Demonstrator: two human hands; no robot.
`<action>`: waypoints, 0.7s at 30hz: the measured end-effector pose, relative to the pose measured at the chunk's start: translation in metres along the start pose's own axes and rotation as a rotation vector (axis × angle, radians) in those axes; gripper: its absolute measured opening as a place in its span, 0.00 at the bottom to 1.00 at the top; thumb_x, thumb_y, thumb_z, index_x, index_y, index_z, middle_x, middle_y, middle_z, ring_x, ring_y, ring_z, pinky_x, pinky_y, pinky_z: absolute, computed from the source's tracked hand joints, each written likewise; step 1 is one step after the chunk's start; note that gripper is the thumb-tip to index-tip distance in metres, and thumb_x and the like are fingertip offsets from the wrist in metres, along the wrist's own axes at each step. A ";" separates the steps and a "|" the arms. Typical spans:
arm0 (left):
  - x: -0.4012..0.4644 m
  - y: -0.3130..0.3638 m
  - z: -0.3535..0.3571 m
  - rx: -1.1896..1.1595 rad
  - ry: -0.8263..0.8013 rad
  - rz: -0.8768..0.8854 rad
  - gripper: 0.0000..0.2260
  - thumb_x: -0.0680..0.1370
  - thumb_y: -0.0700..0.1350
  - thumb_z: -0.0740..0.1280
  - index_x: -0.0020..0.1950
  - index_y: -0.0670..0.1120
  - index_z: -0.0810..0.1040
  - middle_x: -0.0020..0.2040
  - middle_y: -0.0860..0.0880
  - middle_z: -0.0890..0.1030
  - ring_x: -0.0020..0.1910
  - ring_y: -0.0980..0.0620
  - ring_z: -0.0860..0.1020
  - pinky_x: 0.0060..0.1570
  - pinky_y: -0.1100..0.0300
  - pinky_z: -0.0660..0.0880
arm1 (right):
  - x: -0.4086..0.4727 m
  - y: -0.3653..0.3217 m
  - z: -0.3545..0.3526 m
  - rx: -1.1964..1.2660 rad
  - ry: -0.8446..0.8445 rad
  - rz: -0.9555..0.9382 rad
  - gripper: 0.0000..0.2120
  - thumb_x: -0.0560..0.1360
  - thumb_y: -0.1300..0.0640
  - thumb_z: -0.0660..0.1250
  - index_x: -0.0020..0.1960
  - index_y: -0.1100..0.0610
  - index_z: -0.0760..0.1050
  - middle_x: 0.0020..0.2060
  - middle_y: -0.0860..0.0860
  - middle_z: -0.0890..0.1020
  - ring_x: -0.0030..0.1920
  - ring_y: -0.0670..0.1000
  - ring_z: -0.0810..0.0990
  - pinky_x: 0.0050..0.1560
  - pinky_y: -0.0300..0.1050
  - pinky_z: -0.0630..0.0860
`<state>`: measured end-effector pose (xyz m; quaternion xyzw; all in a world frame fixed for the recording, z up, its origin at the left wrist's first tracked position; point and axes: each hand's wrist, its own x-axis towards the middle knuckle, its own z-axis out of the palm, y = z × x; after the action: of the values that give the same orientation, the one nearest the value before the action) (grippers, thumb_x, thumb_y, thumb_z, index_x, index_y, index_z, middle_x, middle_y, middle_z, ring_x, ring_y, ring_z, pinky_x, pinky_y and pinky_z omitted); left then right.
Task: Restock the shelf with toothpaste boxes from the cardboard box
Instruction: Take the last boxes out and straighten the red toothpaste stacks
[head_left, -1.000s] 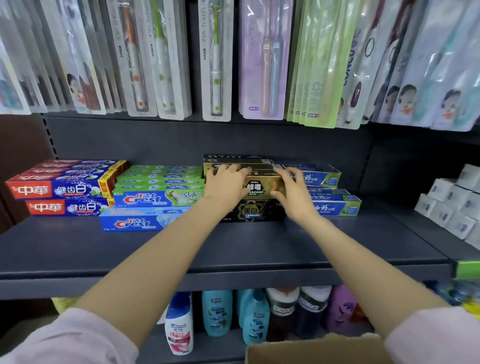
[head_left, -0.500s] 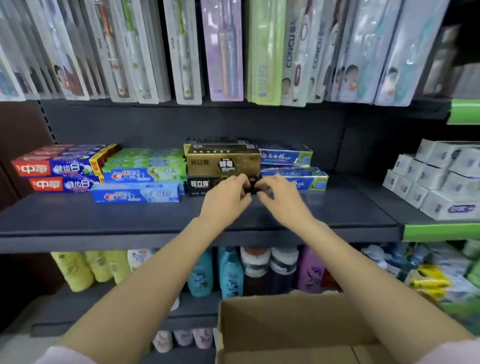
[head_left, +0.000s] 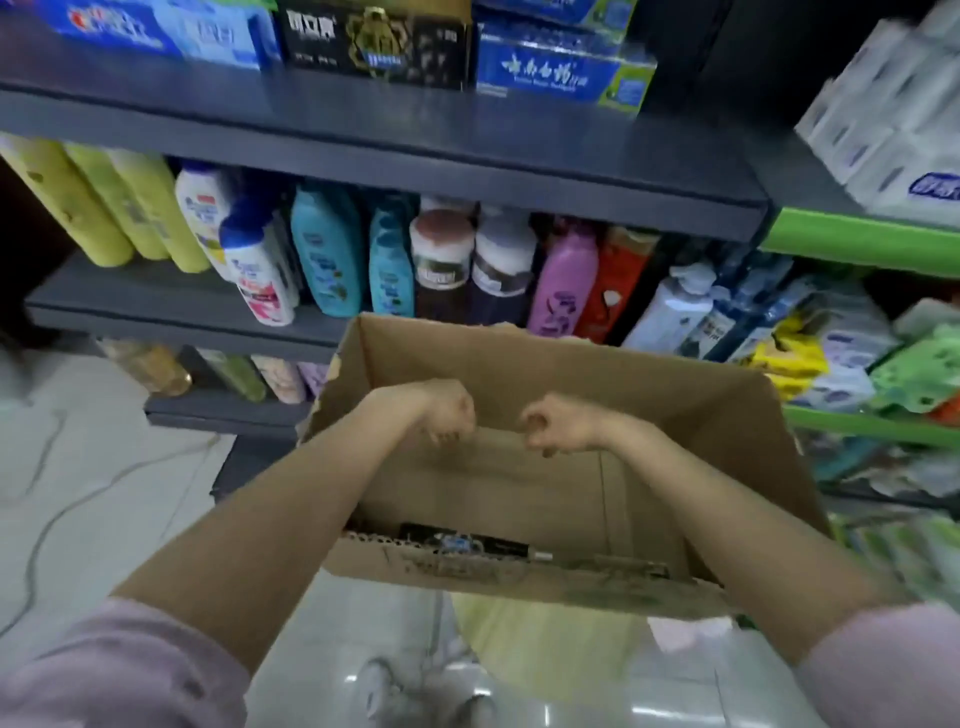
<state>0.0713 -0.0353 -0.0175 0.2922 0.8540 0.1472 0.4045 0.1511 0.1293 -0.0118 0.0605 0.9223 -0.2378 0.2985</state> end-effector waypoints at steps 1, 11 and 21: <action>0.006 -0.002 0.012 0.026 -0.048 -0.033 0.05 0.78 0.47 0.64 0.44 0.48 0.78 0.45 0.49 0.80 0.41 0.50 0.78 0.42 0.58 0.73 | 0.008 0.011 0.014 -0.010 -0.063 0.051 0.16 0.75 0.60 0.65 0.62 0.61 0.74 0.48 0.54 0.80 0.36 0.48 0.77 0.32 0.33 0.73; 0.068 -0.028 0.094 0.172 -0.291 -0.158 0.17 0.75 0.47 0.68 0.62 0.47 0.74 0.60 0.47 0.77 0.55 0.46 0.76 0.51 0.54 0.74 | 0.041 0.071 0.086 -0.314 -0.610 0.396 0.37 0.67 0.43 0.74 0.71 0.55 0.65 0.69 0.53 0.67 0.67 0.59 0.68 0.65 0.53 0.69; 0.103 -0.017 0.136 0.159 -0.458 -0.150 0.39 0.68 0.51 0.76 0.74 0.48 0.60 0.72 0.47 0.66 0.69 0.43 0.66 0.64 0.53 0.67 | 0.063 0.113 0.073 0.239 -0.381 0.244 0.22 0.80 0.45 0.57 0.72 0.51 0.64 0.67 0.50 0.69 0.66 0.52 0.69 0.61 0.43 0.66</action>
<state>0.1191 0.0168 -0.1739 0.2847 0.7684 -0.0209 0.5728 0.1662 0.1922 -0.1456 0.1601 0.8006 -0.3146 0.4842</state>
